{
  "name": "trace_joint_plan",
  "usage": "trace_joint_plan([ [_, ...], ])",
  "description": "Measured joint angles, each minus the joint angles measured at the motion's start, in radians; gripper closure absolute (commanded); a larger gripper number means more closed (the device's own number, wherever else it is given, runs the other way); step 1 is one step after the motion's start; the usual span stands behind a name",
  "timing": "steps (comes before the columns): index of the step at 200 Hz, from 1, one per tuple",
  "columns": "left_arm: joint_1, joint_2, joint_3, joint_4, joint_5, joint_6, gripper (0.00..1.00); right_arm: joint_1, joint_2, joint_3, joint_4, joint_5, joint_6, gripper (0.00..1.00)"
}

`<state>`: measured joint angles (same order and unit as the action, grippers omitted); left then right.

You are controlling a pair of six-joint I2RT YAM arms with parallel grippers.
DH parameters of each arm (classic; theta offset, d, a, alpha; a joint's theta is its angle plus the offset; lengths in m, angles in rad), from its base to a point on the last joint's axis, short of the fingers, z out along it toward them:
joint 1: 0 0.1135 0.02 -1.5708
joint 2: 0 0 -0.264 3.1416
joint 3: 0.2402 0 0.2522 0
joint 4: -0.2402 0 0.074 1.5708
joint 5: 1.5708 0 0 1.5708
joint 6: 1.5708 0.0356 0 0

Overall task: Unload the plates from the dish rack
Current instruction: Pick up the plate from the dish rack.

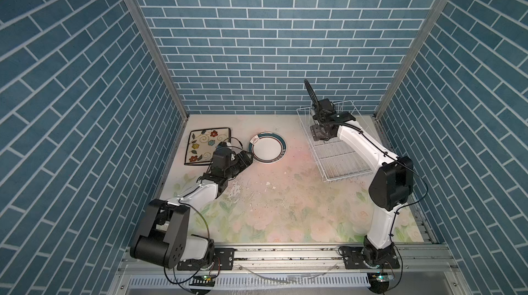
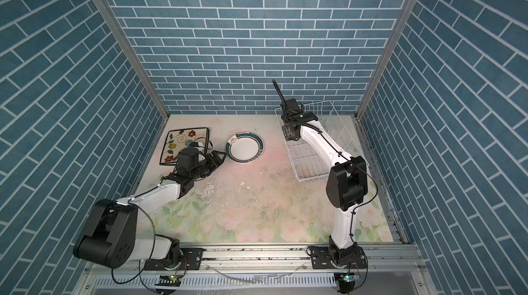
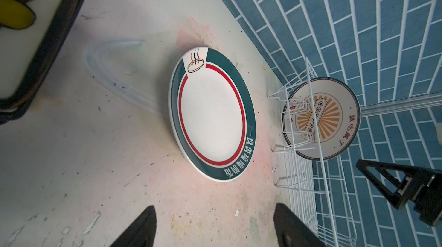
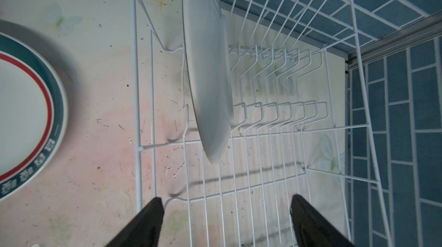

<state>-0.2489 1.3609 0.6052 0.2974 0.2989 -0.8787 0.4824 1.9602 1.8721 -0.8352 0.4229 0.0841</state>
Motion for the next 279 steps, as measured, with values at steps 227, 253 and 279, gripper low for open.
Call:
trace_joint_plan([
  [227, 0.003, 0.13, 0.059, 0.01, 0.114, 0.023, 0.21, 0.049, 0.44, 0.459, -0.129, 0.358, -0.138, 0.8],
  [253, 0.003, 0.137, 0.06, 0.011, 0.115, 0.023, 0.21, 0.051, 0.441, 0.454, -0.1, 0.399, -0.129, 0.87],
  [279, 0.003, 0.138, 0.06, 0.011, 0.119, 0.023, 0.22, 0.053, 0.441, 0.445, -0.062, 0.427, -0.101, 0.9],
])
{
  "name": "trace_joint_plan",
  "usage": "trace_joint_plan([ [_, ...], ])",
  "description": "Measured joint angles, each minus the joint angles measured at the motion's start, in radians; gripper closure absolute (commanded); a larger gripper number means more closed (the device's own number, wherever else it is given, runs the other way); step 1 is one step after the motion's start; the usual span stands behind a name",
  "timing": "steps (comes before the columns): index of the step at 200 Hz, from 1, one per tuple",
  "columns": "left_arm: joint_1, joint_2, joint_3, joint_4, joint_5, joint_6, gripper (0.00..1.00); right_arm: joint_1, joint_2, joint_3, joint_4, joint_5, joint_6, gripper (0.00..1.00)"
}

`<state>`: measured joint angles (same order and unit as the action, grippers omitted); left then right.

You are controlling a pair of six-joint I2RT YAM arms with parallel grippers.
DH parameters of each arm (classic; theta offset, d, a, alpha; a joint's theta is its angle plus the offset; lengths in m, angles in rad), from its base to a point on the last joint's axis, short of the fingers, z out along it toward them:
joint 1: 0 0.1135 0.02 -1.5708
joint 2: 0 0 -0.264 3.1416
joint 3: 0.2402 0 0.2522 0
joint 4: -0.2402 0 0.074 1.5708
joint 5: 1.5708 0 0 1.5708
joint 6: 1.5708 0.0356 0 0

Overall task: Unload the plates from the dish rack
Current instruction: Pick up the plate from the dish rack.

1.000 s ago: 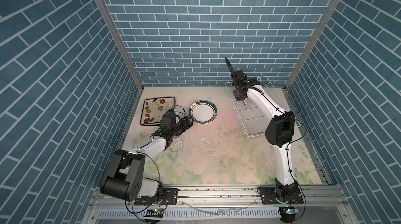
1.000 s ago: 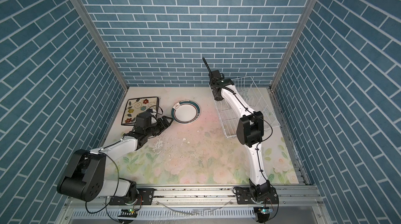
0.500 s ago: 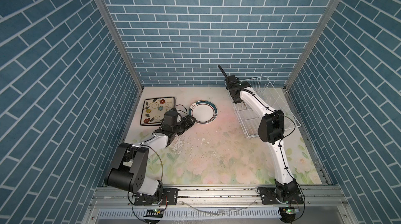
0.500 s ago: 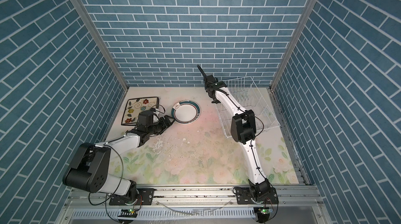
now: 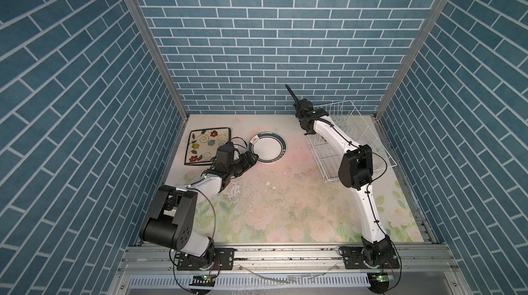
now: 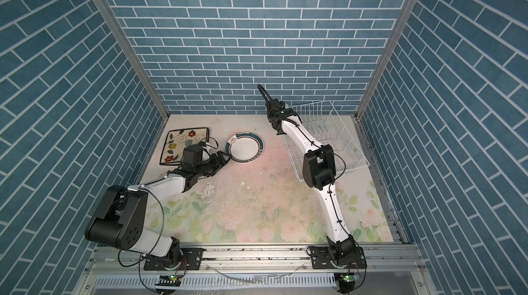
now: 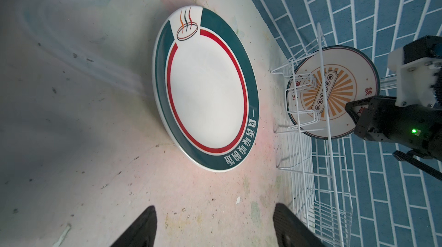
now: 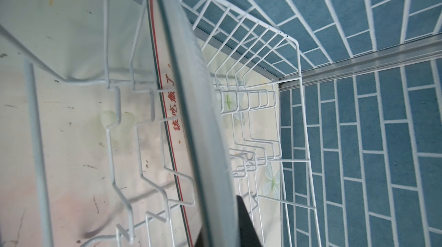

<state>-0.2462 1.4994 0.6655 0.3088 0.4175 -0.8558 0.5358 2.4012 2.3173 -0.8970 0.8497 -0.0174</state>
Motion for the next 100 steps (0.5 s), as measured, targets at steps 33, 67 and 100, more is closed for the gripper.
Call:
trace_joint_plan([
  [33, 0.0, 0.0, 0.0, 0.0, 0.0, 0.0, 0.22, 0.009, -0.001, -0.024, 0.032, 0.029, 0.002, 0.95],
  [67, 0.0, -0.005, 0.0, -0.002, 0.002, 0.0, 0.22, 0.016, -0.002, -0.044, 0.063, 0.054, 0.007, 1.0],
  [100, 0.0, -0.034, 0.0, -0.013, 0.003, 0.002, 0.22, 0.021, -0.011, -0.064, 0.083, 0.066, 0.006, 1.0],
])
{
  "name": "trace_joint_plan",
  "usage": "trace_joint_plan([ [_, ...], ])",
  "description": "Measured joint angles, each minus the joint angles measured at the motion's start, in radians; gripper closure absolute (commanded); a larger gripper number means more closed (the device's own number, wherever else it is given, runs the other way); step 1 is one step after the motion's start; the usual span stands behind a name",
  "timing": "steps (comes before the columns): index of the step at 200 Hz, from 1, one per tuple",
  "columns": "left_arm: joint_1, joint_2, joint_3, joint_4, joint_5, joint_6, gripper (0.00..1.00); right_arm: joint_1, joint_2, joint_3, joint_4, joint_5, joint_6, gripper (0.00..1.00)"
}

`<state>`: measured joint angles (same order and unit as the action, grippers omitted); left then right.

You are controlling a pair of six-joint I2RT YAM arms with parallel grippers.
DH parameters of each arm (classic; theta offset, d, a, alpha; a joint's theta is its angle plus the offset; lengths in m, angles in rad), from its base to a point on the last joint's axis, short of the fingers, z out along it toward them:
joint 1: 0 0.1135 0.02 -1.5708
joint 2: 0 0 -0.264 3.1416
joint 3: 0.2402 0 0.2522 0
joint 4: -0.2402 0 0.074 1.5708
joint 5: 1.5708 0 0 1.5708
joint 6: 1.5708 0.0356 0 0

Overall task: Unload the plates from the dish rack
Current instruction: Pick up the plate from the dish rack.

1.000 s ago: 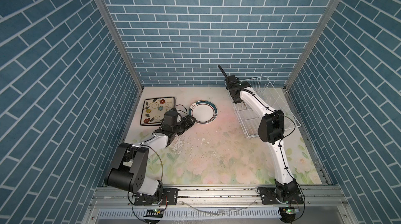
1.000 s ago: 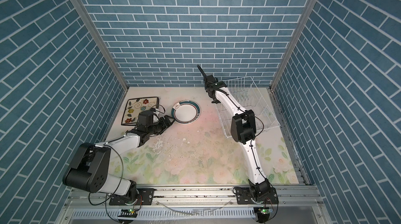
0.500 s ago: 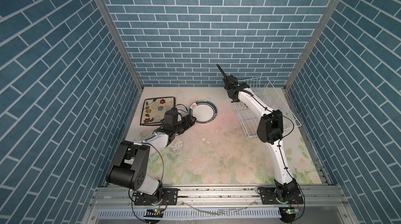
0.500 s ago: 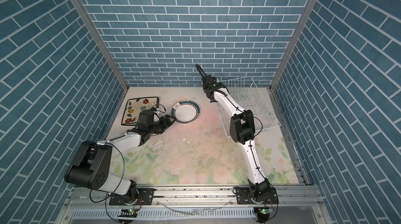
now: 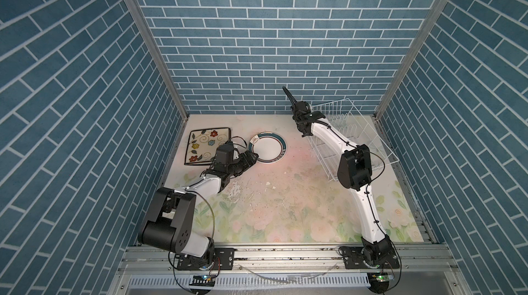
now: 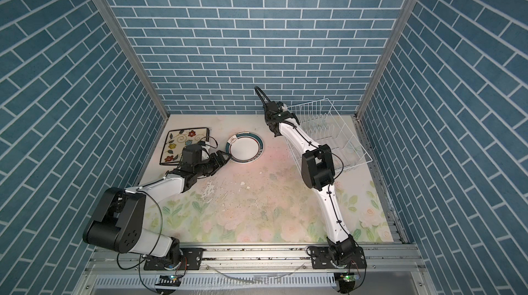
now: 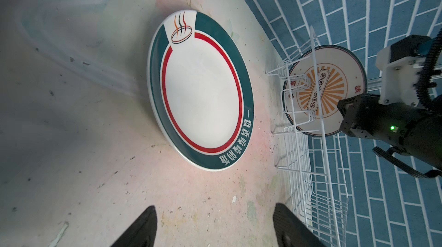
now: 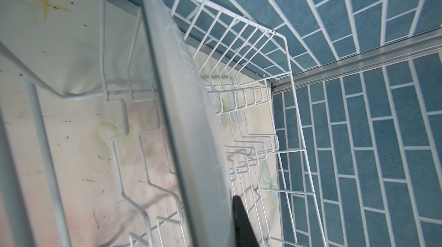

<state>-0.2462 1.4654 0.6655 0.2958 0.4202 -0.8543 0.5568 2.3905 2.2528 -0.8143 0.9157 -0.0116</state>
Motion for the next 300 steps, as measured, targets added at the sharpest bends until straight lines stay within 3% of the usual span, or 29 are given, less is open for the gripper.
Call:
trace_joint_plan([
  [104, 0.0, -0.148, -0.003, -0.078, -0.018, 0.018, 0.22, 0.037, -0.099, -0.06, 0.041, 0.059, -0.14, 1.0],
  [187, 0.0, -0.305, -0.012, -0.173, -0.06, 0.033, 0.21, 0.08, -0.455, -0.279, 0.122, 0.057, -0.179, 1.0],
  [258, 0.0, -0.339, -0.007, -0.161, -0.037, 0.022, 0.2, 0.074, -0.901, -0.594, 0.163, -0.382, 0.024, 1.0],
  [300, -0.019, -0.306, 0.0, -0.078, 0.003, -0.008, 0.2, -0.038, -1.029, -0.792, 0.27, -0.754, 0.245, 1.0],
])
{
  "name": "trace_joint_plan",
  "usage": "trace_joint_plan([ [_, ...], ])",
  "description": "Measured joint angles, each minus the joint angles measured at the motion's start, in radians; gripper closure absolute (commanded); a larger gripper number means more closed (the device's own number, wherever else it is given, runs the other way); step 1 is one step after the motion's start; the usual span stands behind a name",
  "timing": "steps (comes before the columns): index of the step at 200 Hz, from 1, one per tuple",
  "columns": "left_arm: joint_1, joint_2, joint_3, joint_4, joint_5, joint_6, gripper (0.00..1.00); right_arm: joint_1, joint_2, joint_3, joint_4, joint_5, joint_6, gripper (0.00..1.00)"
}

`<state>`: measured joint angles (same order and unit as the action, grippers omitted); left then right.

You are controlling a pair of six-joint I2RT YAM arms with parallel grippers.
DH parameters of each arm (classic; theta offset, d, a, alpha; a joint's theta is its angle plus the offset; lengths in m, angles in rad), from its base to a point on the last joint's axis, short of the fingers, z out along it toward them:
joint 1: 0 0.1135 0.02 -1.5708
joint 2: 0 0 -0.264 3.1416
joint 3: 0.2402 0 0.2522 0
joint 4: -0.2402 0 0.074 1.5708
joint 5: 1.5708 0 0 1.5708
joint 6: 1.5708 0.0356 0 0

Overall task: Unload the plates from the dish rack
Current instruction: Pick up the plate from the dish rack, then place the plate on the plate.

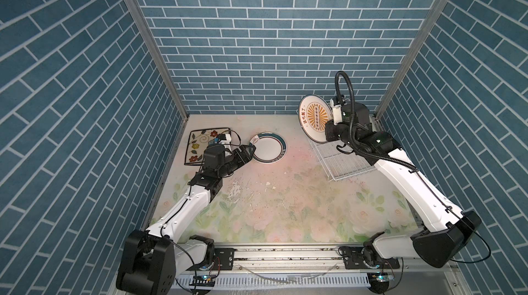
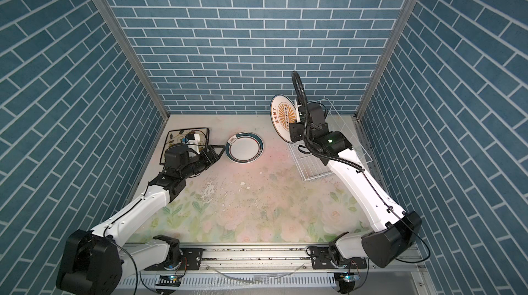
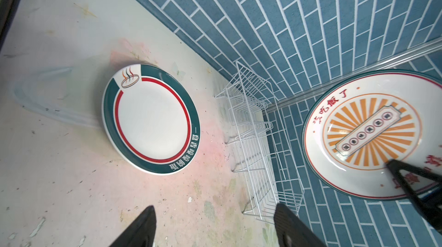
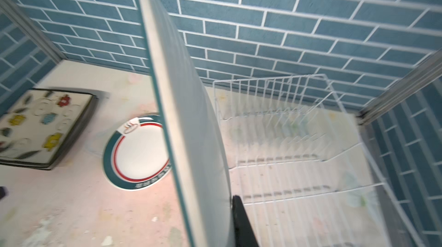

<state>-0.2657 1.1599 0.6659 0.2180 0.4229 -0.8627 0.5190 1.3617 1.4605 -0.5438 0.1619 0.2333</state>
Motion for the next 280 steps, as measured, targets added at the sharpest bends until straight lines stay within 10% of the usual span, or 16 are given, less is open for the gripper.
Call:
trace_joint_plan([
  [116, -0.141, 0.253, 0.119, 0.248, 0.071, -0.023, 0.28, -0.069, 0.064, -0.219, 0.299, -0.503, 0.397, 1.0],
  [280, -0.15, 0.428, 0.113, 0.657, 0.141, -0.208, 0.84, -0.1, 0.121, -0.316, 0.554, -0.792, 0.579, 1.0],
])
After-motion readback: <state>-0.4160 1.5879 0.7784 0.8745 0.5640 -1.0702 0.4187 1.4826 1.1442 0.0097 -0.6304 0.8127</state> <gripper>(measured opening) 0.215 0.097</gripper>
